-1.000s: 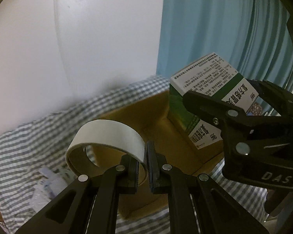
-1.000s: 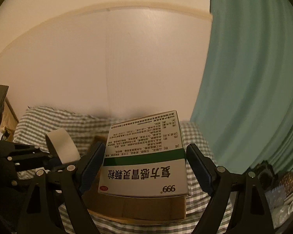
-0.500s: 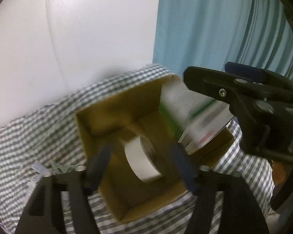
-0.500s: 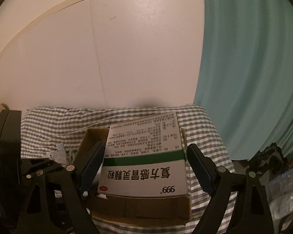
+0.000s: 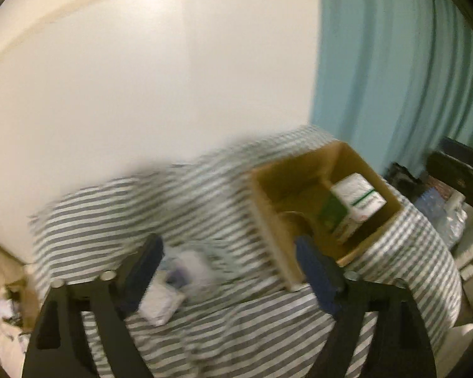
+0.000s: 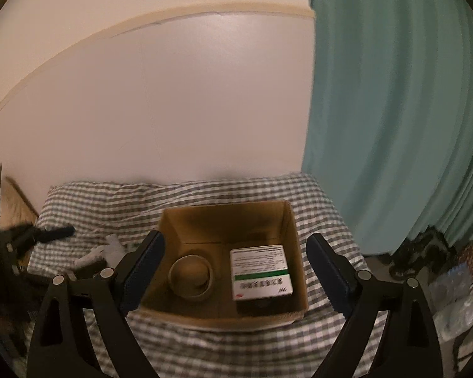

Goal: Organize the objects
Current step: 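Move both tools back toward the remaining items on the bed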

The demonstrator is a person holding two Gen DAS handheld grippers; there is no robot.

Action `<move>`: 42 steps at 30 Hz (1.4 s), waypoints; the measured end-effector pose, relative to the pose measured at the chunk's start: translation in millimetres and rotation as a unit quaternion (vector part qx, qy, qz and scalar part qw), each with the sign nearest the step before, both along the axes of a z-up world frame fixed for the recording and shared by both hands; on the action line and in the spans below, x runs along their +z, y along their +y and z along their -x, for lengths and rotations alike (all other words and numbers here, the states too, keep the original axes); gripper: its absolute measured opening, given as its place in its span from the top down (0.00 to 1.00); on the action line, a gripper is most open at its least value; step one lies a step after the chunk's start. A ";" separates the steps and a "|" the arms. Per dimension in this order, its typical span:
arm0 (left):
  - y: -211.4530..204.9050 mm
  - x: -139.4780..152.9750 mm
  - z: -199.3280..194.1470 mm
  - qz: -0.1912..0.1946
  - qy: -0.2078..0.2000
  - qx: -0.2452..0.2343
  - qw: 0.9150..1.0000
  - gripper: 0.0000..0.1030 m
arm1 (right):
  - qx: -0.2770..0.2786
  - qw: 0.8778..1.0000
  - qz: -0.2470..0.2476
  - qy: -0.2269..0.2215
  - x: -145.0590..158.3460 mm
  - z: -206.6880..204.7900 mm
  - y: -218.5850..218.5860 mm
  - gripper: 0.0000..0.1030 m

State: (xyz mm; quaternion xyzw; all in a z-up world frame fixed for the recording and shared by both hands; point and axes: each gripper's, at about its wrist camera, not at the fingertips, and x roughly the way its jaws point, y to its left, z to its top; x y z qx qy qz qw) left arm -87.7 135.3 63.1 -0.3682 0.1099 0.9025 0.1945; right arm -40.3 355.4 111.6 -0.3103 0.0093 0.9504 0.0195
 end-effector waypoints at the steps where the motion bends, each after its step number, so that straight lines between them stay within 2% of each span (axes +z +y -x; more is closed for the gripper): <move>1: -19.8 5.8 -6.0 -0.001 0.010 0.014 1.000 0.09 | 0.006 1.000 -0.002 0.007 3.1 -8.6 -8.0 0.11; 5: -76.9 8.6 -12.1 -0.012 0.025 0.058 0.998 0.04 | 0.040 0.999 -0.006 0.030 14.8 -42.4 -51.0 0.04; 9: -128.0 -7.4 -21.7 -0.017 0.030 0.111 0.993 0.02 | 0.072 0.997 -0.012 0.028 2.9 -49.5 -98.5 0.03; 12: -161.3 -27.6 -25.3 -0.026 0.025 0.149 0.988 0.02 | 0.093 0.996 -0.005 0.011 -14.8 -44.7 -134.2 0.03; 16: -194.7 -66.1 -23.6 -0.022 0.013 0.196 0.980 0.02 | 0.116 0.993 -0.016 -0.009 -52.2 -28.3 -179.1 0.03; 19: -209.9 -92.5 -22.6 -0.019 0.006 0.223 0.975 0.02 | 0.118 0.992 -0.025 -0.042 -87.7 -8.3 -203.6 0.03; 26: -214.8 -137.5 0.9 -0.013 -0.029 0.227 0.973 0.02 | 0.106 0.989 -0.038 -0.097 -150.6 44.3 -220.3 0.03; 32: -203.7 -155.2 20.7 -0.010 -0.051 0.227 0.973 0.02 | 0.084 0.986 -0.043 -0.135 -200.8 100.4 -222.7 0.03; 37: -193.4 -174.7 43.2 -0.014 -0.075 0.226 0.971 0.02 | 0.069 0.985 -0.036 -0.155 -219.3 134.5 -215.8 0.03; 42: -183.2 -191.4 57.3 -0.009 -0.100 0.224 0.969 0.02 | 0.082 0.980 -0.031 -0.177 -240.6 154.8 -216.7 0.05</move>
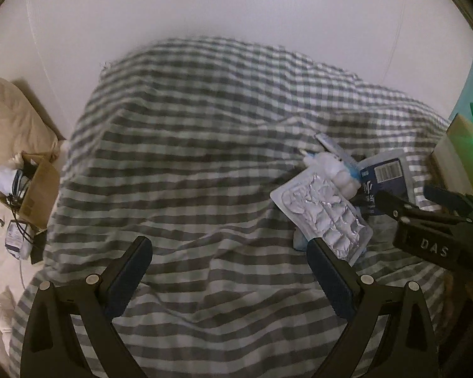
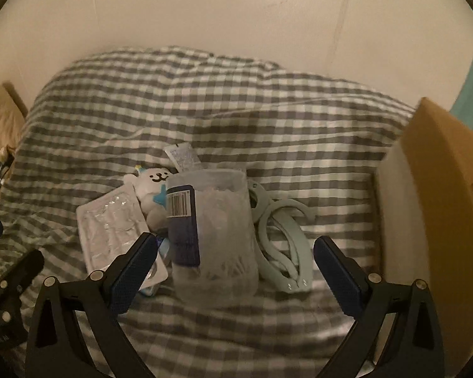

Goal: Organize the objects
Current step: 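Move both tools back toward the remaining items on the bed, then grasp the clear plastic canister with the right tool while the left tool grasps the foil blister pack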

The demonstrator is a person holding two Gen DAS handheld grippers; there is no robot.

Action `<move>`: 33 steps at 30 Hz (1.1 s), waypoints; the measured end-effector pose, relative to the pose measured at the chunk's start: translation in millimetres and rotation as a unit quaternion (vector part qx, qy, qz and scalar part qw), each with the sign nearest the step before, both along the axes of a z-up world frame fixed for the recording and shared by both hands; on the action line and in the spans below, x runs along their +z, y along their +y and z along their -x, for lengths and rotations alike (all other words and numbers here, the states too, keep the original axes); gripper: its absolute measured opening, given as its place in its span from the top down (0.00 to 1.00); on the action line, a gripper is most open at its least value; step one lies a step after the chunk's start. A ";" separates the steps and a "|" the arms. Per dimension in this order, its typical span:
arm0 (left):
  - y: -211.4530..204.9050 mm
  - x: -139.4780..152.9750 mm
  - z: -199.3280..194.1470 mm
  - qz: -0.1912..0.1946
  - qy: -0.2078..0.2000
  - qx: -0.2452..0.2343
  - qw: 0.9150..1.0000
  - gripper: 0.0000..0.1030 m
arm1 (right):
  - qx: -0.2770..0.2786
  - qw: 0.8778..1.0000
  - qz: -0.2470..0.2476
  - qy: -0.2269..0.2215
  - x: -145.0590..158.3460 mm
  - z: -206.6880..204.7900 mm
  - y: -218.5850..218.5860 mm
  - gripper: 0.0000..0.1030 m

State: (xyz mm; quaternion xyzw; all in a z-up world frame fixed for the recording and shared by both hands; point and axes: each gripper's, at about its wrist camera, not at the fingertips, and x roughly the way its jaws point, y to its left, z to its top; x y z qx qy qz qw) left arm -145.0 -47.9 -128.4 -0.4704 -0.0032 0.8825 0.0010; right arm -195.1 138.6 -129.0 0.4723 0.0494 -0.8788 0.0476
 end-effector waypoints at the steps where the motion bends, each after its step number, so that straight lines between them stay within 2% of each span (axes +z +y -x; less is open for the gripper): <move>1: 2.1 -2.0 0.9 0.001 -0.003 -0.002 1.000 0.02 | 0.001 1.000 0.004 -0.004 -3.7 3.0 0.7 0.10; 4: 9.5 -4.5 1.5 0.011 -0.013 -0.010 1.000 0.02 | 0.009 0.999 0.026 -0.023 -13.5 9.8 2.8 0.20; 5: 12.0 -3.9 1.9 0.013 -0.013 -0.013 1.000 0.02 | 0.015 0.999 0.035 -0.027 -14.7 9.7 3.3 0.29; 7: 17.6 -2.1 1.6 0.011 -0.013 -0.019 1.000 0.02 | 0.021 0.999 0.043 -0.023 -12.1 6.6 4.3 0.40; 12: 35.5 -2.7 6.5 -0.003 -0.020 -0.021 1.000 0.02 | -0.001 0.999 0.023 0.029 14.2 -15.9 20.2 0.40; 16: 56.5 -4.7 19.0 -0.012 -0.022 -0.019 1.000 0.02 | -0.020 0.998 -0.010 0.052 33.4 -29.6 31.2 0.40; 20: 73.4 -14.0 36.3 -0.003 -0.027 -0.016 1.000 0.02 | -0.024 0.998 0.012 0.058 37.3 -33.7 36.7 0.40; 26: 83.2 -37.2 59.8 -0.017 -0.052 -0.007 0.998 0.03 | -0.017 0.998 0.028 0.053 31.9 -35.9 40.1 0.40; 29: 81.8 -42.2 58.9 -0.035 -0.054 -0.012 0.998 0.14 | -0.014 0.998 0.036 0.052 28.3 -36.3 40.3 0.40; 31: 79.2 -41.4 57.1 -0.049 -0.052 -0.015 0.997 0.27 | -0.011 0.998 0.041 0.051 26.9 -37.5 40.1 0.40; 33: 75.2 -38.2 54.1 -0.061 -0.050 -0.014 0.997 0.35 | -0.009 0.998 0.045 0.050 25.9 -38.0 40.6 0.40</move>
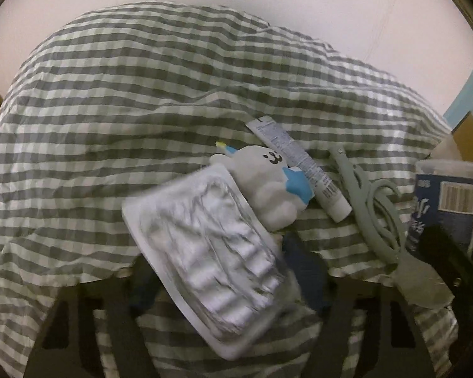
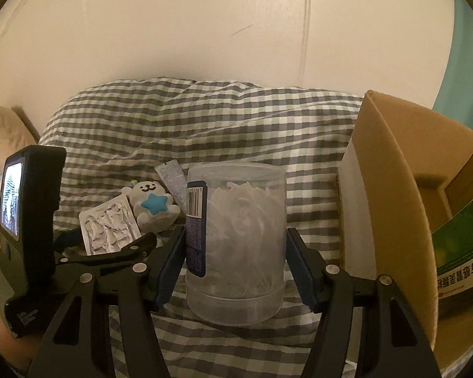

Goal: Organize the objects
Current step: 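Grasp the clear plastic canister with the right tool while the left tool grasps the foil blister pack, then carry the canister and blister pack into the cardboard box and release both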

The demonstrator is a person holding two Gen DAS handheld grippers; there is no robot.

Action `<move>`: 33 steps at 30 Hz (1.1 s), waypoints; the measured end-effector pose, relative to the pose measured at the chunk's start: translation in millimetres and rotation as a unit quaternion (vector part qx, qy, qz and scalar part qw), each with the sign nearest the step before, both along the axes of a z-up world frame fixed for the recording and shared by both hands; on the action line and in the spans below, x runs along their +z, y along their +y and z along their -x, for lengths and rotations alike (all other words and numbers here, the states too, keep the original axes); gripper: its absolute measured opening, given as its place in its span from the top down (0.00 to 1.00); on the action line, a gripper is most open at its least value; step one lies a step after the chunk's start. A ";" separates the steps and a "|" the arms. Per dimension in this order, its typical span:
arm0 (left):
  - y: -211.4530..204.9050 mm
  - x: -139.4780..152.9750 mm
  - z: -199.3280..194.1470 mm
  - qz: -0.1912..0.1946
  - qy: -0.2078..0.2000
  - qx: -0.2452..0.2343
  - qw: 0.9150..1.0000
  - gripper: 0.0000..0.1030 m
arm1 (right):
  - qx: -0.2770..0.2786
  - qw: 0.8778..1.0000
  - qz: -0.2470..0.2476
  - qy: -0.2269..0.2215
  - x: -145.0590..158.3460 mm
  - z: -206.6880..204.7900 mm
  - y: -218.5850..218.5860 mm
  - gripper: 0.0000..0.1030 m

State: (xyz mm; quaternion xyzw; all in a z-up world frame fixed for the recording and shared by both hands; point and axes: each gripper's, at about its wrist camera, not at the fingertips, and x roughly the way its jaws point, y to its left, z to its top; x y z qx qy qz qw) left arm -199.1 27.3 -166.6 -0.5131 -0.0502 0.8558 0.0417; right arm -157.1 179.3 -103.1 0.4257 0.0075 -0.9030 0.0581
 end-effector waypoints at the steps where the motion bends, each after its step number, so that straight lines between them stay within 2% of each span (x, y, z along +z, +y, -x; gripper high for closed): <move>1: -1.8 1.5 -1.9 -0.001 0.001 0.002 1.000 0.37 | 0.001 1.000 0.002 0.000 0.2 -0.5 0.7 0.40; 2: -3.7 3.9 -4.2 0.000 0.002 0.003 1.000 0.39 | 0.002 1.000 0.004 0.001 0.4 -1.1 0.8 0.40; 4: -8.5 9.4 -9.4 -0.003 0.006 0.001 1.000 0.56 | 0.004 1.000 0.007 0.002 0.2 -2.4 0.4 0.40; 7: -14.2 20.4 -19.0 0.004 0.012 -0.006 1.000 0.73 | 0.006 1.000 0.007 0.001 -0.2 -4.1 0.9 0.40; 10: -21.5 29.6 -30.8 0.007 0.019 -0.013 1.000 0.89 | 0.008 1.000 0.004 0.004 1.0 -7.4 0.1 0.40; 11: -23.3 33.7 -34.9 0.007 0.023 -0.014 1.000 0.91 | 0.009 1.000 0.003 0.004 1.2 -7.3 0.2 0.40; 16: -26.8 58.3 -61.5 0.017 0.041 -0.028 0.999 0.92 | 0.022 1.000 -0.006 0.005 9.0 -16.9 -5.5 0.40; 22: -25.6 108.4 -91.6 0.005 0.075 -0.034 0.997 0.92 | 0.066 0.998 -0.009 0.014 43.3 -46.5 -13.2 0.40; 27: -8.2 164.9 -111.9 -0.008 0.122 -0.054 0.991 0.92 | 0.064 0.997 -0.010 0.053 105.2 -73.8 8.3 0.40; 33: 43.0 232.6 -135.7 -0.022 0.178 -0.100 0.979 0.92 | 0.054 0.991 -0.047 0.117 193.1 -116.6 52.9 0.40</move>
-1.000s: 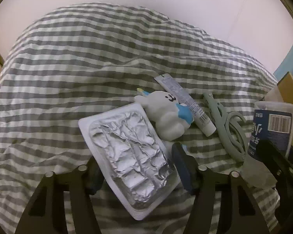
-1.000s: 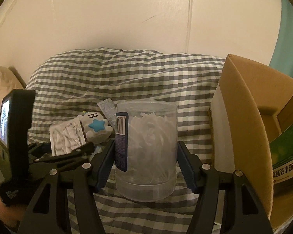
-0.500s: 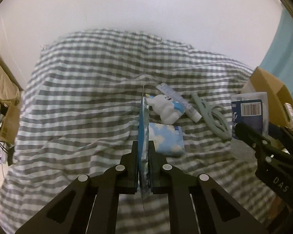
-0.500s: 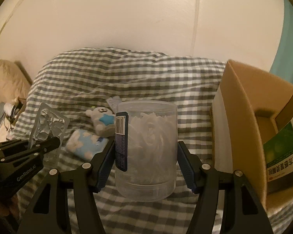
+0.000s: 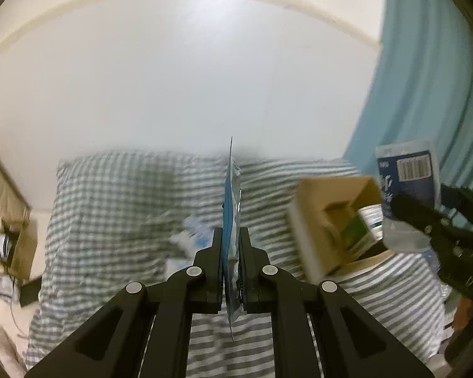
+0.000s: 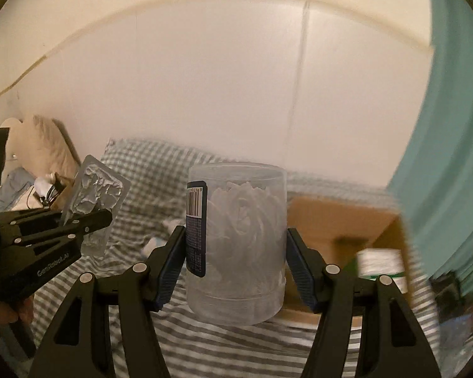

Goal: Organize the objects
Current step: 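Carry the canister and blister pack into the cardboard box and release both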

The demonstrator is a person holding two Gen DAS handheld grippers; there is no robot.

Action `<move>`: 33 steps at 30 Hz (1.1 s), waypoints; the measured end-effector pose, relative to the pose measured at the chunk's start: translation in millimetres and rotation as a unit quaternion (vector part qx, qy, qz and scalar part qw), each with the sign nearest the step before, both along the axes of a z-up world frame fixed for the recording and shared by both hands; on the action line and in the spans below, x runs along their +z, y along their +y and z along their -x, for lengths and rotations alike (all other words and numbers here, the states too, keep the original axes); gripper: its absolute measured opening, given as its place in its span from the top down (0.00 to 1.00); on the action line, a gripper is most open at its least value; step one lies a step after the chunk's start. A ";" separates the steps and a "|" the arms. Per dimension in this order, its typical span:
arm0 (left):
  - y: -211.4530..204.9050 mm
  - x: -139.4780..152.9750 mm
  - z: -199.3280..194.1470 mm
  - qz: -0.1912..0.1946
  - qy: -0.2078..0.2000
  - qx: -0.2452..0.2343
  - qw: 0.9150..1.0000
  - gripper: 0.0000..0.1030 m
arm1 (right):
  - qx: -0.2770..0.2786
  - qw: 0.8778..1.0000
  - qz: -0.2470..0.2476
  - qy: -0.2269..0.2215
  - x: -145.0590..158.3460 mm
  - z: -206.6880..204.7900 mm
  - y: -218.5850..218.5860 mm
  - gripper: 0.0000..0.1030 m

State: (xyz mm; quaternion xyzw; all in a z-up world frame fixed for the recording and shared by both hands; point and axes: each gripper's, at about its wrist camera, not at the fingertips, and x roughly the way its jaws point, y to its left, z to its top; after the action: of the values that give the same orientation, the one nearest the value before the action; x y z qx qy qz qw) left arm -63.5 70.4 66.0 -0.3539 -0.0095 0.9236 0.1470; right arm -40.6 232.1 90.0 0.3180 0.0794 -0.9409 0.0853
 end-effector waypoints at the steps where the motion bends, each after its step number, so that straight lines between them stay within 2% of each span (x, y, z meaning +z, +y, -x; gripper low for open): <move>1: 7.5 6.8 -2.1 0.000 0.005 -0.006 1.000 0.92 | -0.005 1.000 -0.003 0.008 11.5 -4.6 7.2 0.40; 5: 47.2 27.6 -8.2 0.001 0.024 -0.038 0.999 0.92 | -0.023 0.999 -0.006 0.031 47.2 -24.4 43.2 0.40; 9: 86.1 31.2 -8.5 0.003 0.027 -0.063 0.998 0.92 | -0.032 0.999 -0.004 0.036 50.5 -26.2 66.9 0.40; 15: 126.5 7.0 9.0 0.015 0.003 -0.080 0.997 0.92 | -0.040 0.999 0.029 0.008 22.2 1.5 100.1 0.40; 25: 168.1 -48.1 52.8 0.041 -0.040 -0.090 0.994 0.92 | -0.056 0.993 0.082 -0.069 -50.5 67.1 139.3 0.40; 33: 189.9 -83.0 79.1 0.045 -0.064 -0.095 0.992 0.92 | -0.072 0.989 0.095 -0.087 -74.7 87.5 154.8 0.40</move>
State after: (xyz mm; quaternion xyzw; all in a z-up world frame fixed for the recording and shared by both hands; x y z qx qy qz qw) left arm -142.5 260.2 -17.0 -0.4179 0.0563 0.8804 0.2169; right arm -128.0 386.9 15.3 0.3943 -0.0412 -0.9165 0.0535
